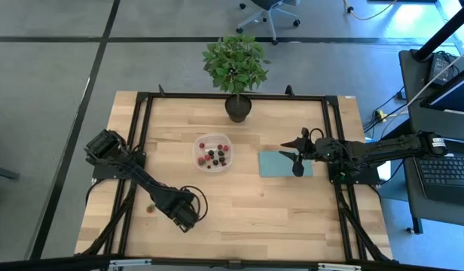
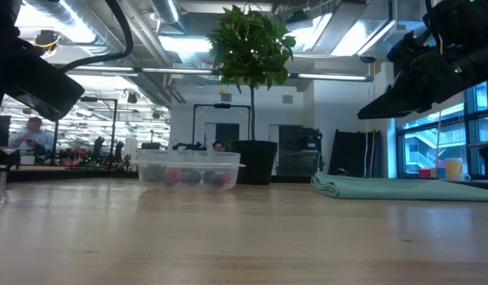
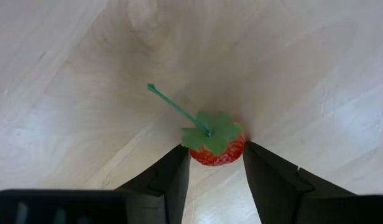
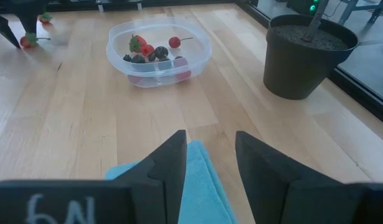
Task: Pick and placing Produce into tupperware
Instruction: Put the right strawberry into the container
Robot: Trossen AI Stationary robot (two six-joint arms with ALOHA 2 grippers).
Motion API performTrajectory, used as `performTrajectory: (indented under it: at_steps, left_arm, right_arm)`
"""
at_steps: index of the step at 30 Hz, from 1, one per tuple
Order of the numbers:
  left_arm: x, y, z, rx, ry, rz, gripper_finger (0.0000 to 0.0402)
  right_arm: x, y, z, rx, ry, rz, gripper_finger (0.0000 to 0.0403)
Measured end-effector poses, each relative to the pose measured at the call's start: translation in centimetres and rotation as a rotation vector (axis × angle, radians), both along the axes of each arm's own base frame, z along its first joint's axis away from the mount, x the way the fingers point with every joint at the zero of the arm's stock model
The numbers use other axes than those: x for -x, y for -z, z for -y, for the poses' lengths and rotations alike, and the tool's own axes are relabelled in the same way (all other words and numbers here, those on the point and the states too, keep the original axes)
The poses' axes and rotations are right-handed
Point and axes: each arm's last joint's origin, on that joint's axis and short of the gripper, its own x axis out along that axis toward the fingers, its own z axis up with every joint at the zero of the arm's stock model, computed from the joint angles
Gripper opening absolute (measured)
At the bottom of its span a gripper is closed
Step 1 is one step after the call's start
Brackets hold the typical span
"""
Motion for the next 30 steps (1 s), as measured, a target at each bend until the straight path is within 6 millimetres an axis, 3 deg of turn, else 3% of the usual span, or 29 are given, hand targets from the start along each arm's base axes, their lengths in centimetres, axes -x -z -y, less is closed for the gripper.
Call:
performTrajectory:
  at_steps: [30]
  left_arm:
    - [-0.12, 0.01, -0.16, -0.06, -0.313, 0.022, 0.0147]
  right_arm:
    - [0.0, 0.0, 0.0, 0.0, 0.0, 0.0, 0.0141]
